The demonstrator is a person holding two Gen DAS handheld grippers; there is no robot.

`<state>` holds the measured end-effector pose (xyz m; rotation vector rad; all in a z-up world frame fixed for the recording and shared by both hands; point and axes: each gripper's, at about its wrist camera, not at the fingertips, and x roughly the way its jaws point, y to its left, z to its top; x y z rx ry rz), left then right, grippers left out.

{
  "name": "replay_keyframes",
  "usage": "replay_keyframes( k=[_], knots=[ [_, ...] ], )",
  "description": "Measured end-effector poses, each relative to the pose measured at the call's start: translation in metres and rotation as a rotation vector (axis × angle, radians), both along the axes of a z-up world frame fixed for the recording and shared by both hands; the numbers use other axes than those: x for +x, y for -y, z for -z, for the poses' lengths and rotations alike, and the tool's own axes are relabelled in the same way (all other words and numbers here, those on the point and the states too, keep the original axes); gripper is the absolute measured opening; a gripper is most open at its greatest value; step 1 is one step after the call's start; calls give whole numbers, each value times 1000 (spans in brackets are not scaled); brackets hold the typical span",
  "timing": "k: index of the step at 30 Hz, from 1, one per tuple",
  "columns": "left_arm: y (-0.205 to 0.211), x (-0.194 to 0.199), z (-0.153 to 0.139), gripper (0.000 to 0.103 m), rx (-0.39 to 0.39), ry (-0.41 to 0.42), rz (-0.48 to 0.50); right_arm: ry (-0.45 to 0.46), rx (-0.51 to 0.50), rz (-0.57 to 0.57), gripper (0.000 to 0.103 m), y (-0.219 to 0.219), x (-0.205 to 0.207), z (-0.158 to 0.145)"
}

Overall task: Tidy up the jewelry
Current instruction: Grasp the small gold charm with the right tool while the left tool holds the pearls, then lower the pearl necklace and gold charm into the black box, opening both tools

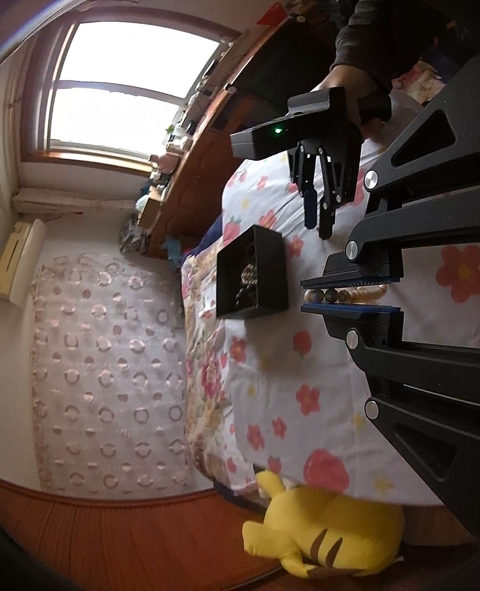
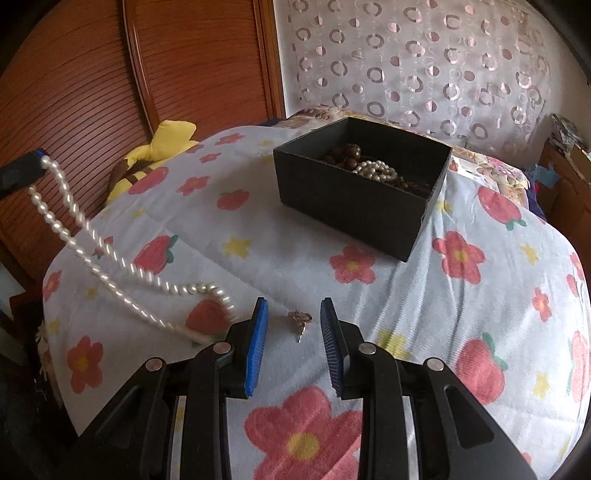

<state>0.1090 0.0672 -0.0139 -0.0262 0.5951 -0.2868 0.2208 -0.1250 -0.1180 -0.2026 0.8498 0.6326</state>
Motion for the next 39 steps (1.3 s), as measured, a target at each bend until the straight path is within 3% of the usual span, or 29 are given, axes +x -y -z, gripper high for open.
replay_keyframes(
  k=[6, 9, 18, 29, 39],
  knots=[
    [-7, -2, -3, 6, 1, 4, -12, -11, -56, 14, 31, -5, 4, 6],
    [-8, -3, -2, 6, 2, 2, -5, 8, -93, 12, 17, -7, 1, 6],
    [5, 13, -2, 6, -2, -7, 11, 77, -76, -13, 17, -5, -10, -13],
    [39, 62, -70, 6, -13, 108, 77, 212, -20, 5, 17, 12, 17, -89],
    [76, 112, -134, 6, 5, 202, 123, 251, 17, 33, 17, 31, 63, -121]
  ],
)
